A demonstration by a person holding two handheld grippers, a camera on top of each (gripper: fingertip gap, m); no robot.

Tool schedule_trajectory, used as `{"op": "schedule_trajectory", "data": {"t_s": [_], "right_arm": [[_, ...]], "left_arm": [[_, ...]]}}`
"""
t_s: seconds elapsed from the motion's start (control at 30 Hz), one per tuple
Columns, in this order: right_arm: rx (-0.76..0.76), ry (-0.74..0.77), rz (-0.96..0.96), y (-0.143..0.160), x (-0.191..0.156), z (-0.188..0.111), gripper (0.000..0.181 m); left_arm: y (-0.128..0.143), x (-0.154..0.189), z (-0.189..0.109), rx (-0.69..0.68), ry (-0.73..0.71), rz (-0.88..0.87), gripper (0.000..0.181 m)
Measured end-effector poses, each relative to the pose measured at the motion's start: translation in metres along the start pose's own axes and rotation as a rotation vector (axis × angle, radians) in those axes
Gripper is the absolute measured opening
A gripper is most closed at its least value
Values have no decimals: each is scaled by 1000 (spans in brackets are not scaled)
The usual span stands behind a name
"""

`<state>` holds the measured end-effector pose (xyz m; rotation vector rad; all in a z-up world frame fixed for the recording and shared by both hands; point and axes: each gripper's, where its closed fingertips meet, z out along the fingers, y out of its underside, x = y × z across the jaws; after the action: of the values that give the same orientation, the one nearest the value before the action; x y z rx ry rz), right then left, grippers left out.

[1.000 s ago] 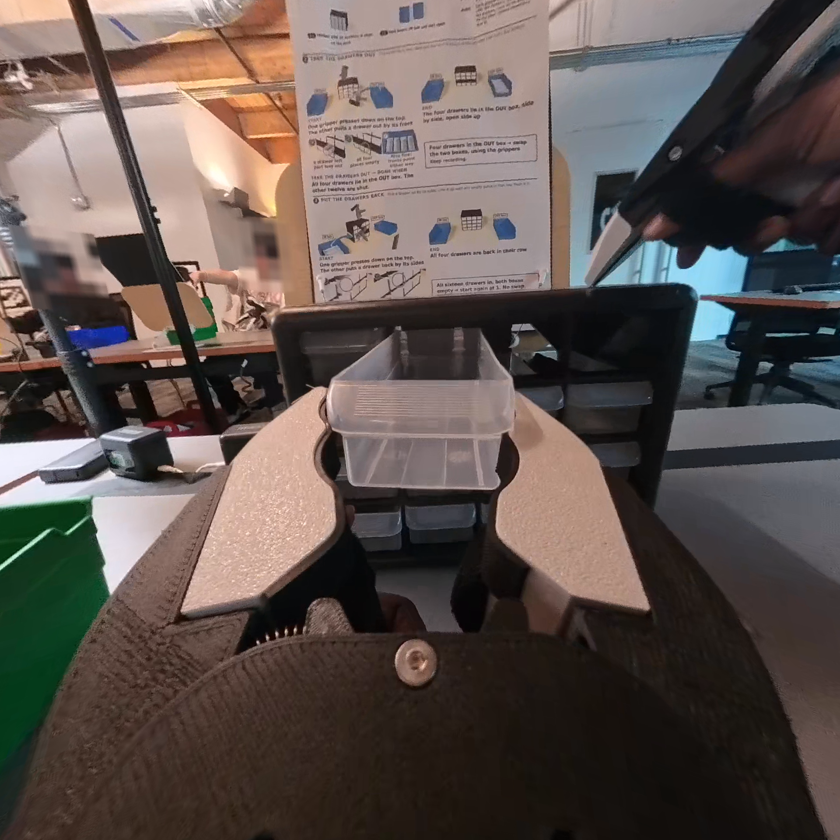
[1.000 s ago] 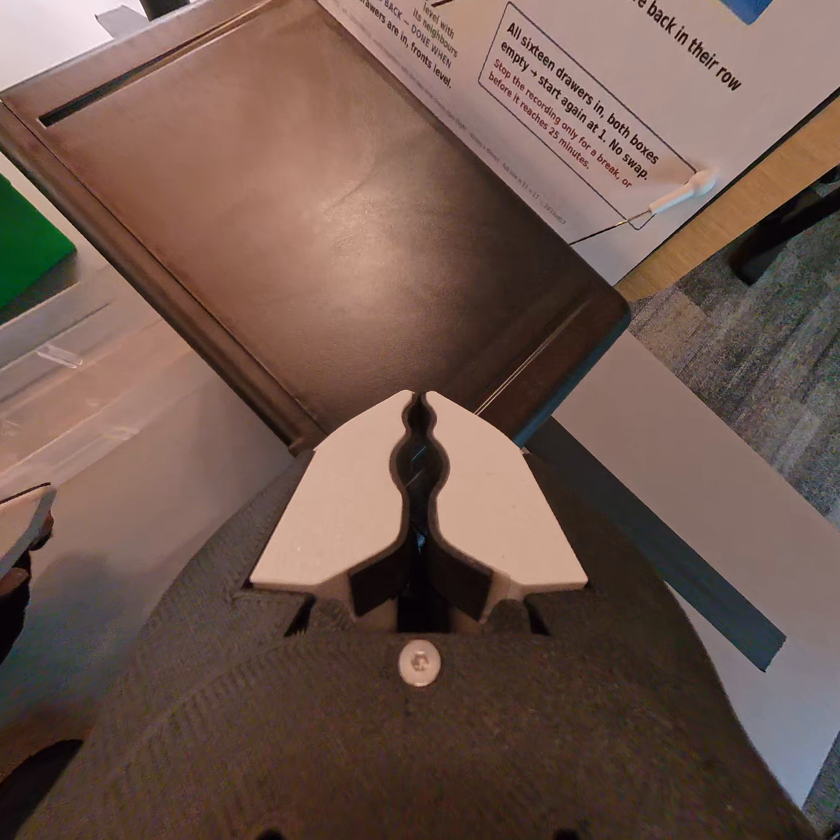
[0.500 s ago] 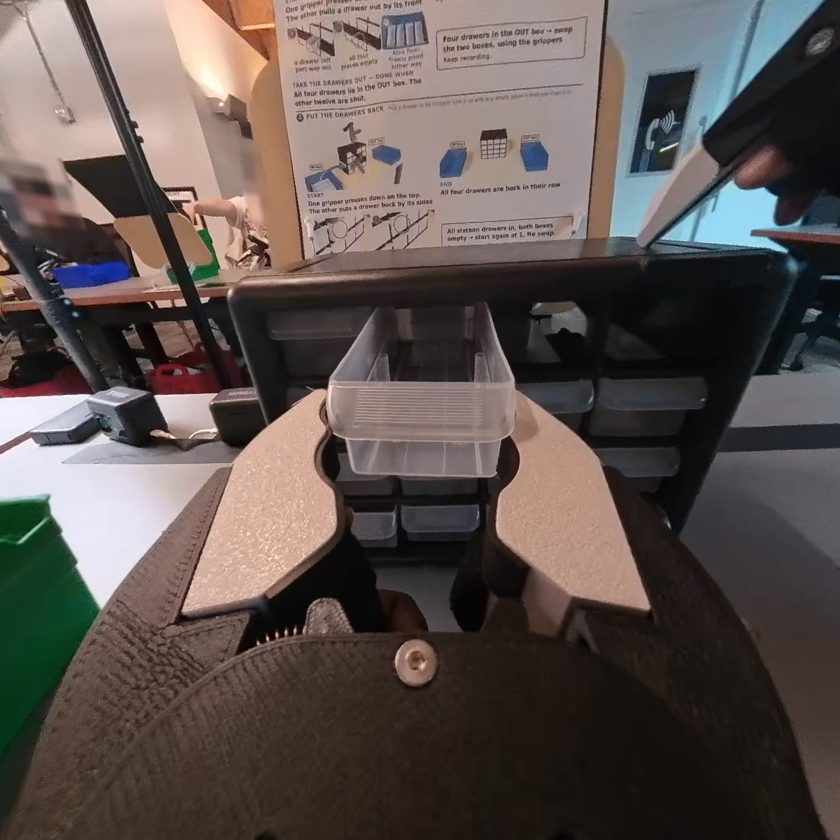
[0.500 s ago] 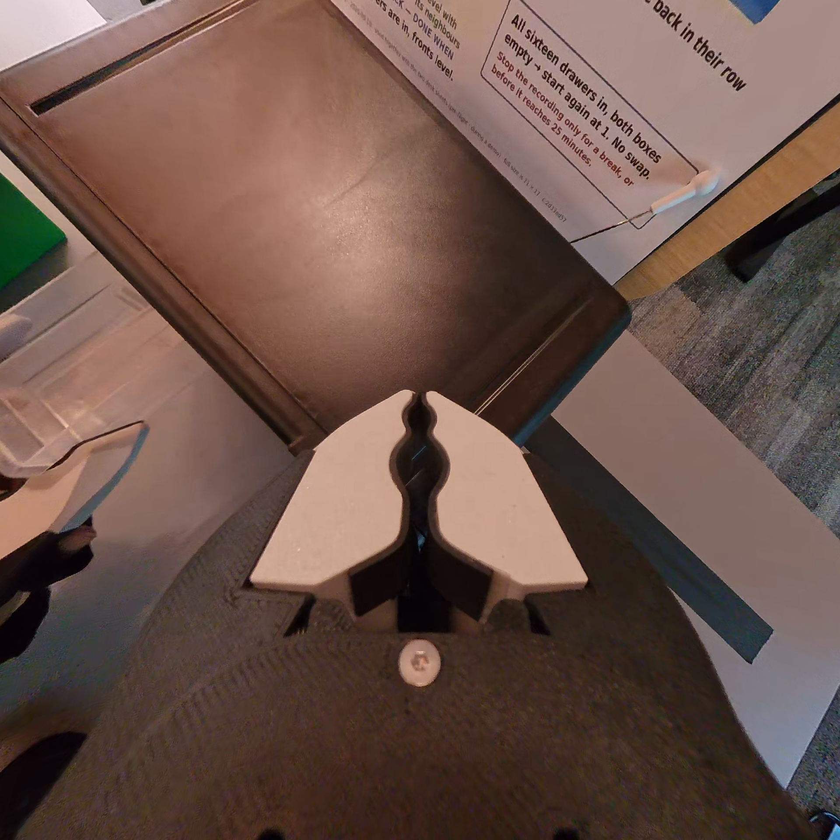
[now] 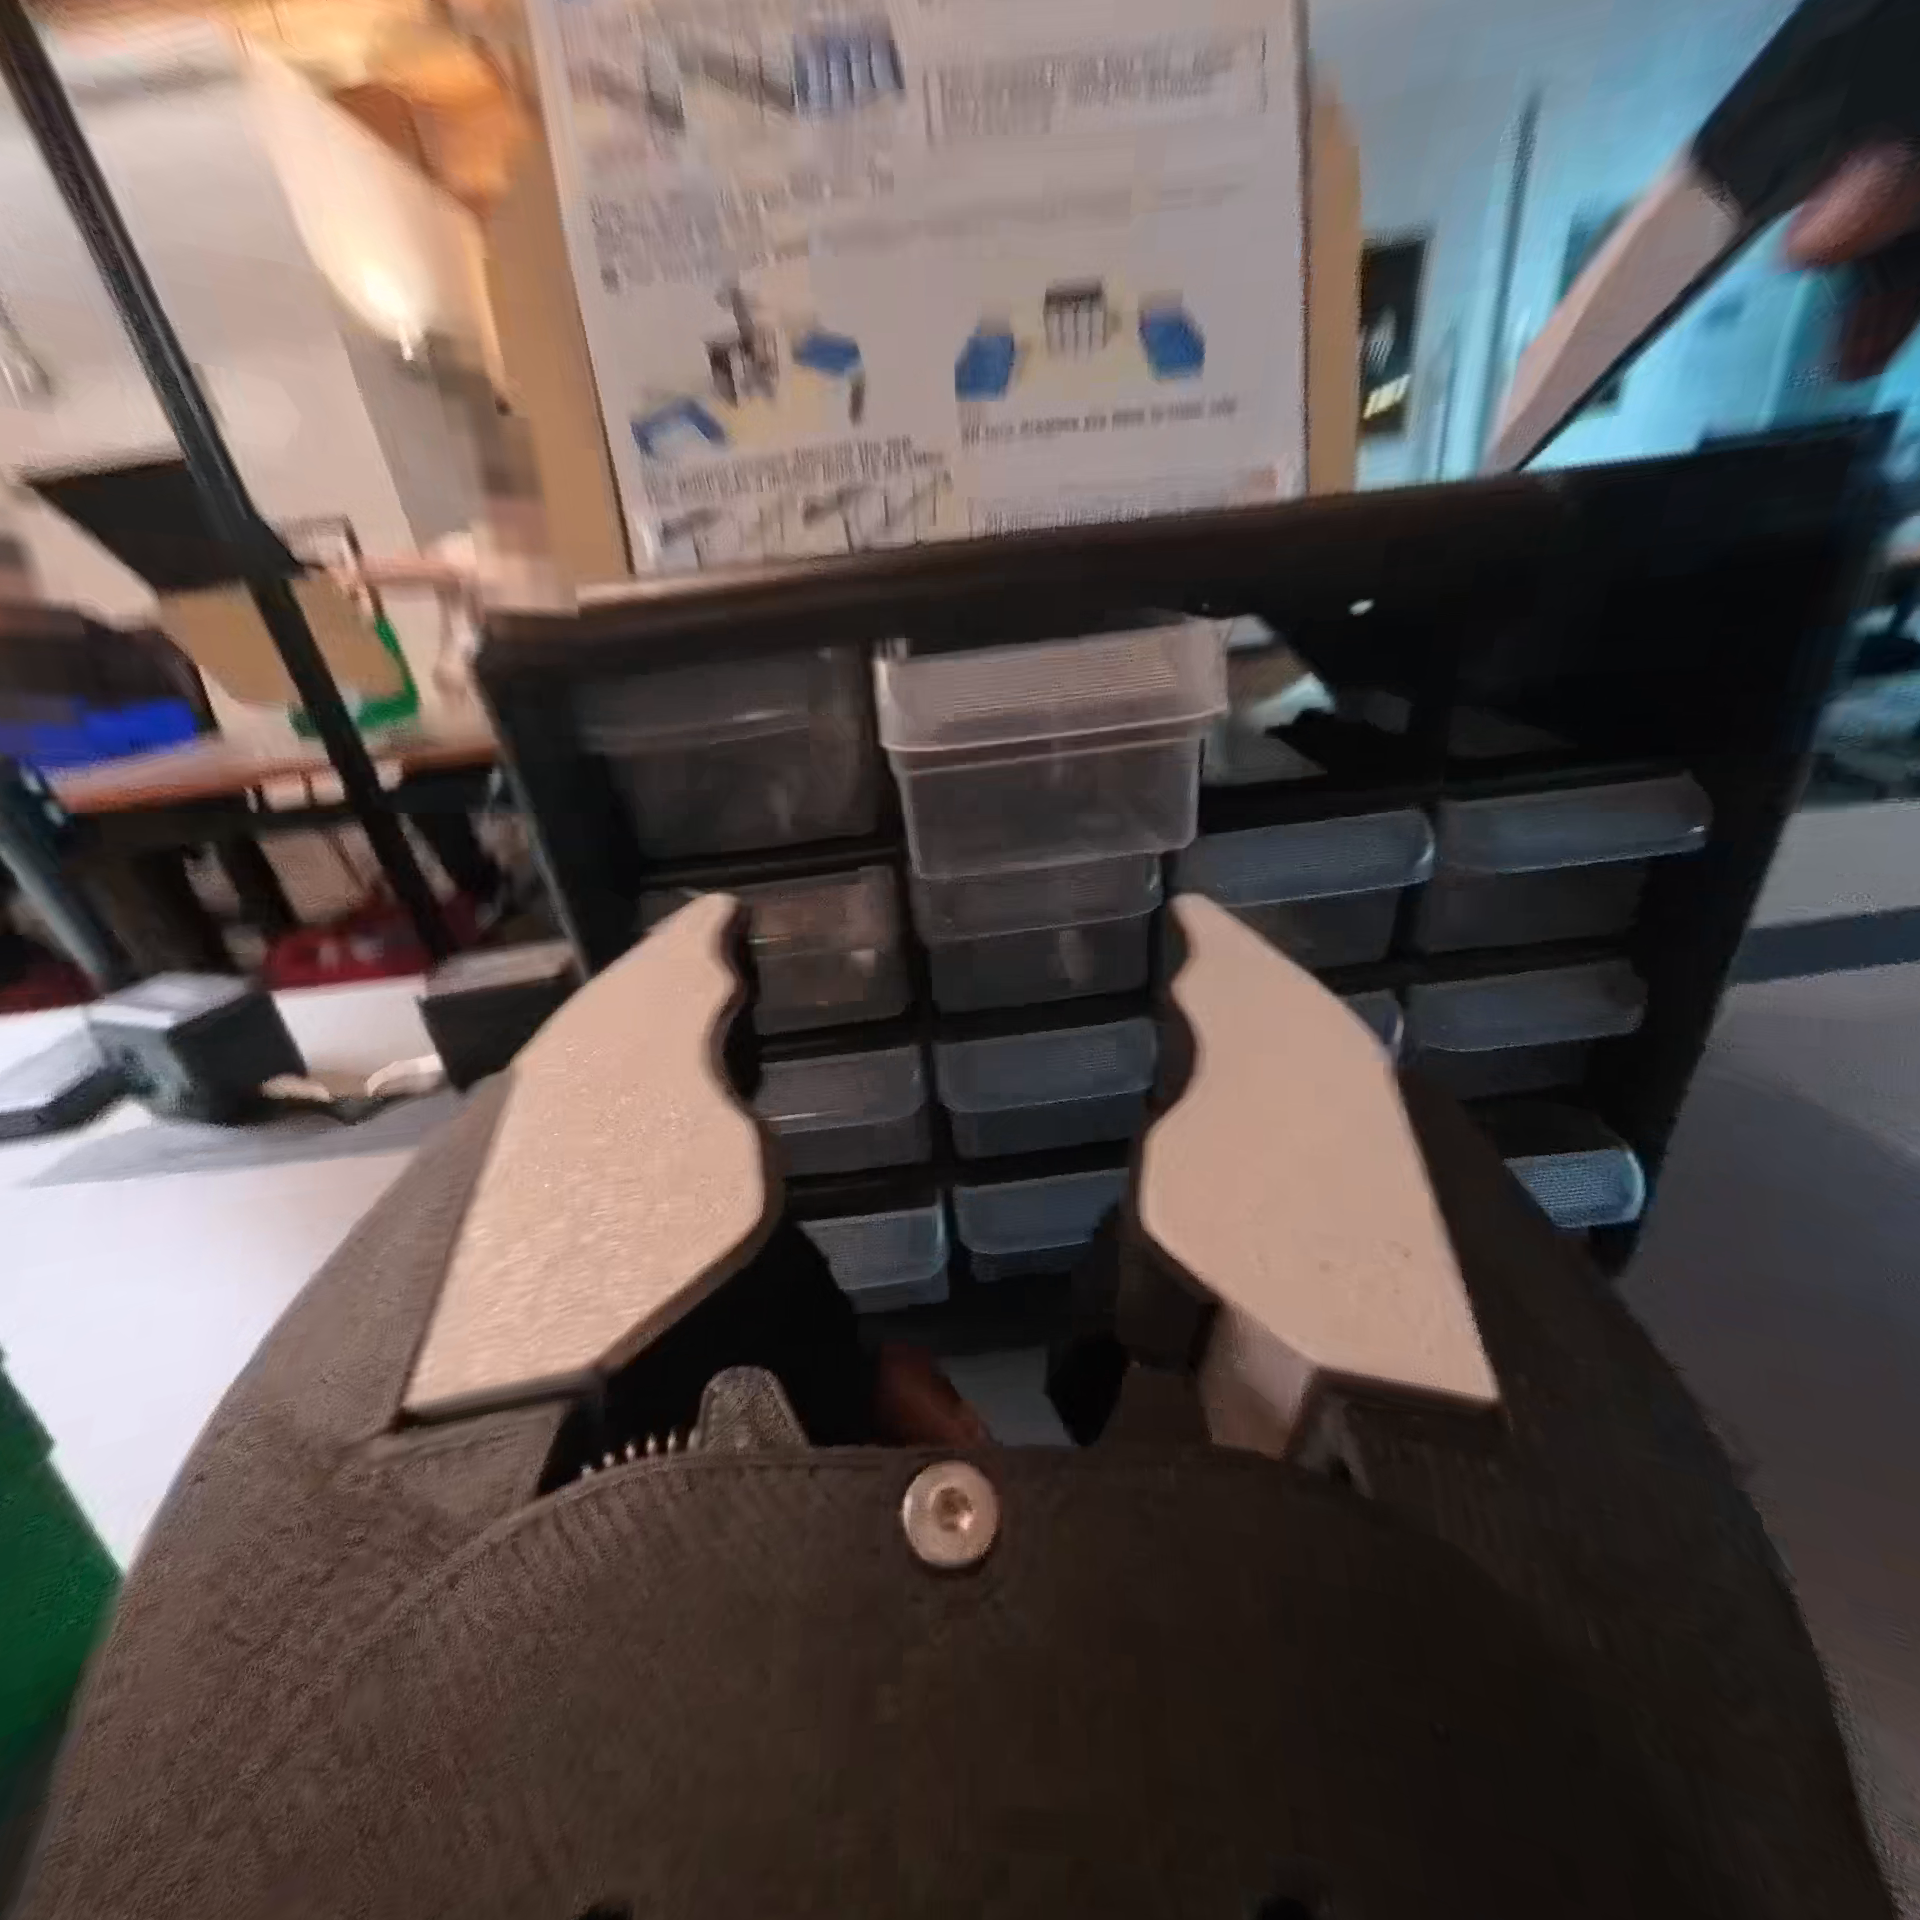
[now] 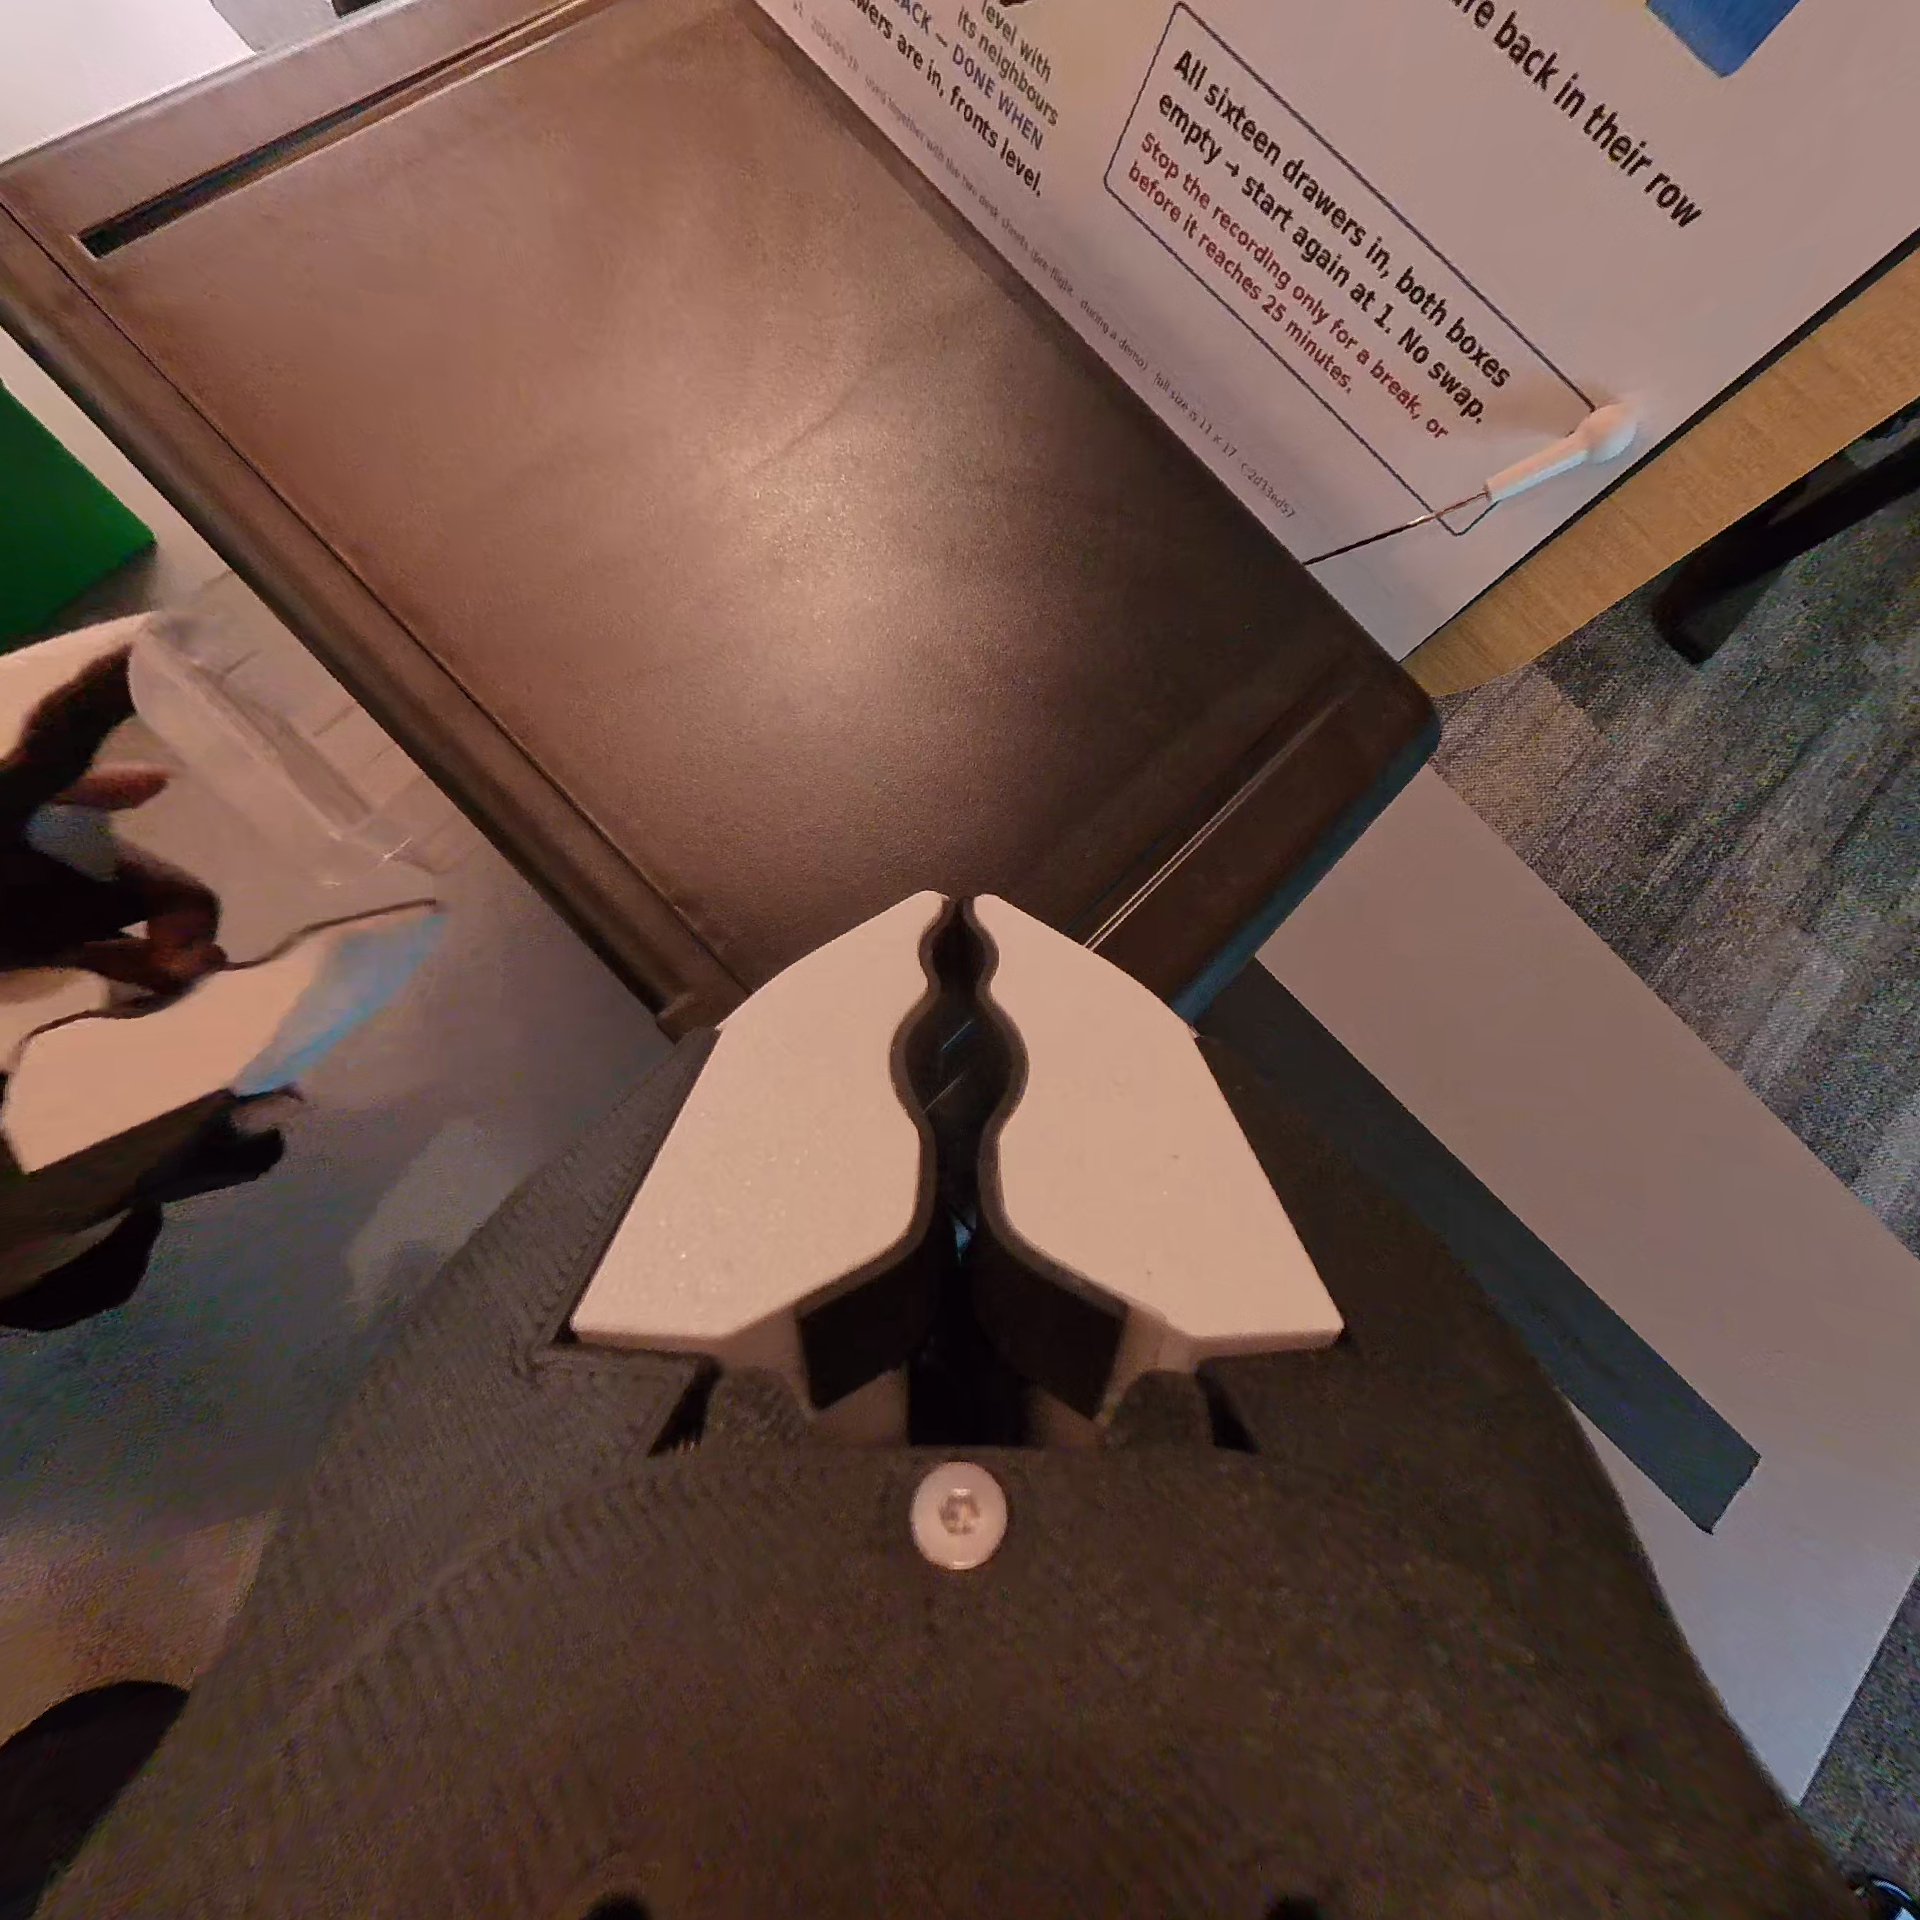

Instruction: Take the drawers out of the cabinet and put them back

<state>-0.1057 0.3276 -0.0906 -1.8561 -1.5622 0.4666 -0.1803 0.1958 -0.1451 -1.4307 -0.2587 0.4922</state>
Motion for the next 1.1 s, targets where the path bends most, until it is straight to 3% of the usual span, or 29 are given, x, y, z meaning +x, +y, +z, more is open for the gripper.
{"op": "schedule_trajectory", "data": {"t_s": [0.03,0.07,0.13,0.4,0.63,0.73,0.83,0.9,1.03,1.1], "right_arm": [[1,3,-4,0,0,0,1],[2,4,-5,0,0,0,1],[3,6,-2,0,0,0,1],[-13,23,-15,0,0,0,1],[-25,34,-30,0,1,0,2],[-18,39,-34,0,1,0,2],[-3,50,-34,0,1,0,2],[7,57,-27,0,1,0,1],[8,75,-18,0,1,0,2],[0,84,-15,1,1,0,1]], "left_arm": [[-3,0,-7,51,20,23,48],[-2,2,-8,55,50,52,18],[-4,7,-1,39,97,57,1],[-6,13,45,-33,164,57,1],[-5,22,35,-65,214,74,3],[-36,32,-2,-52,348,20,25],[-74,50,-73,-75,574,-87,56],[-86,52,-125,-93,710,-122,62],[-81,18,-204,-165,934,-46,66],[-75,-26,-219,-229,919,31,65]]}}
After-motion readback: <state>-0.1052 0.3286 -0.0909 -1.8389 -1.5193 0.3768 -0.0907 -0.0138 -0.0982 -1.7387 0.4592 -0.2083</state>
